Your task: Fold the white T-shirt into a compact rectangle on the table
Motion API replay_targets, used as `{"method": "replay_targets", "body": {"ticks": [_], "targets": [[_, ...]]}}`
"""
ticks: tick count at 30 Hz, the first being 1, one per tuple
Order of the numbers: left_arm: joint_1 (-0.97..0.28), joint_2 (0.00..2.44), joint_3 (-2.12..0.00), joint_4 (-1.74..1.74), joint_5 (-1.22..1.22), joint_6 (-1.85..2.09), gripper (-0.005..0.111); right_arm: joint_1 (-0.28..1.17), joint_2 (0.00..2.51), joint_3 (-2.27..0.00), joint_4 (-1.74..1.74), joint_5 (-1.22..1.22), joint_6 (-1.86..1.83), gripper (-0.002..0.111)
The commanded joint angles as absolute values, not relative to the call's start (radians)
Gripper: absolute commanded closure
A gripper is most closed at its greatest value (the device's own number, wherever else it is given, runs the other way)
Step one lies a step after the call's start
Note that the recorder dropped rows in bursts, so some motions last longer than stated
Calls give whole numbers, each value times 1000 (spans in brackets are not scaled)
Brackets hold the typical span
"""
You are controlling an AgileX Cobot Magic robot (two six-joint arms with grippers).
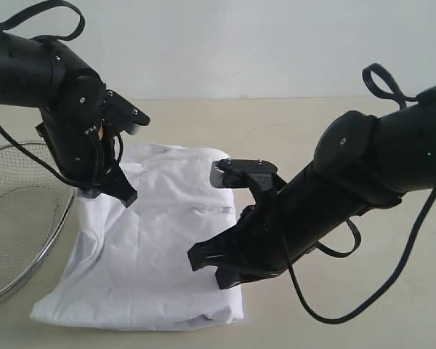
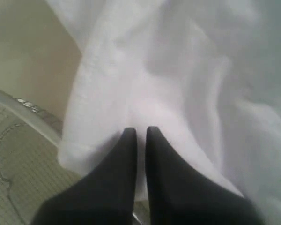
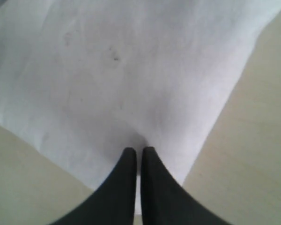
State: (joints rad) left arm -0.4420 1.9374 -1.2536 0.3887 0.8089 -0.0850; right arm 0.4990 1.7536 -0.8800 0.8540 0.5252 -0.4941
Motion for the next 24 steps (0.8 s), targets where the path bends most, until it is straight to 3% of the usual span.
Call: {"method": "replay_targets", "body": {"ticks": [1,24], "targets": [[-426,1971,-1277,418,822,-88,102,498,1746,-872,858,522,-497,108],[-416,2048,-1420,425,915,-49,102,498,1746,-872,884,546,-507,108]]}}
